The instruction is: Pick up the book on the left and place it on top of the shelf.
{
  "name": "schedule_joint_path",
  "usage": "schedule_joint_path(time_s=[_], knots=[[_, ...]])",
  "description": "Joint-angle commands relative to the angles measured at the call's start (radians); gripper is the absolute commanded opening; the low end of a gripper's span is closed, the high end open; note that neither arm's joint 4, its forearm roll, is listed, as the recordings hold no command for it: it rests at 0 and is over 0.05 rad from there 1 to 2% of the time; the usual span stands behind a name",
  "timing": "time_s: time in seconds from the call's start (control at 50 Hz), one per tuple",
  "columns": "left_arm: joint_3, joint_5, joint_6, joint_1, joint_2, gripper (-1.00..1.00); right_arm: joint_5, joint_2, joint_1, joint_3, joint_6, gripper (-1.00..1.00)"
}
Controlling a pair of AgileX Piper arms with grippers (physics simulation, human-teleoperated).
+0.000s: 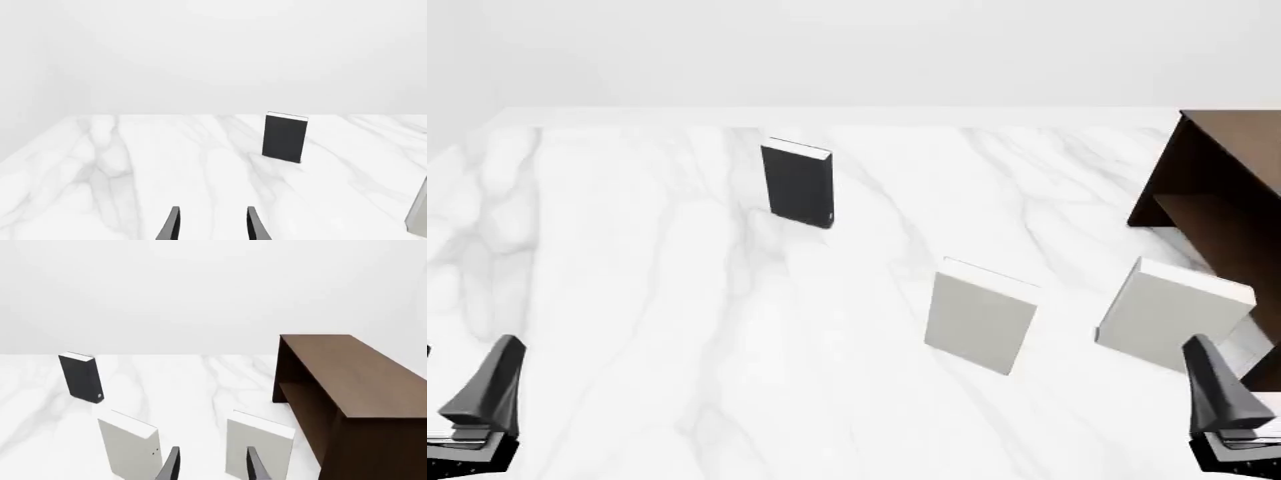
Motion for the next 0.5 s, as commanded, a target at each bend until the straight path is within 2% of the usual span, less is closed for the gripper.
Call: schedule_joint_path(time_s=[0.02, 0.26, 0.38, 0.42, 0.48, 0.5], knots=[[0.000, 0.000, 0.000, 0.000, 0.000, 1.00, 0.003, 0.003, -0.003, -0.003, -0.004, 1.00], [0.000, 0.000, 0.000, 0.000, 0.000, 1.00, 0.028, 0.005, 0.011, -0.022, 0.019, 1.00], [0.000, 0.000, 0.000, 0.000, 0.000, 1.00, 0.107, 0.000, 0.024, -0.142, 0.030, 1.00], [0.000, 0.000, 0.000, 0.000, 0.000, 1.00, 0.133, -0.001, 0.052, -0.186, -0.002, 1.00], [0.000, 0.000, 0.000, 0.000, 0.000, 1.00, 0.170, 0.000, 0.063, -0.233, -0.010, 1.00], [0.000, 0.000, 0.000, 0.000, 0.000, 1.00, 0.207, -0.001, 0.091, -0.278, -0.034, 1.00]])
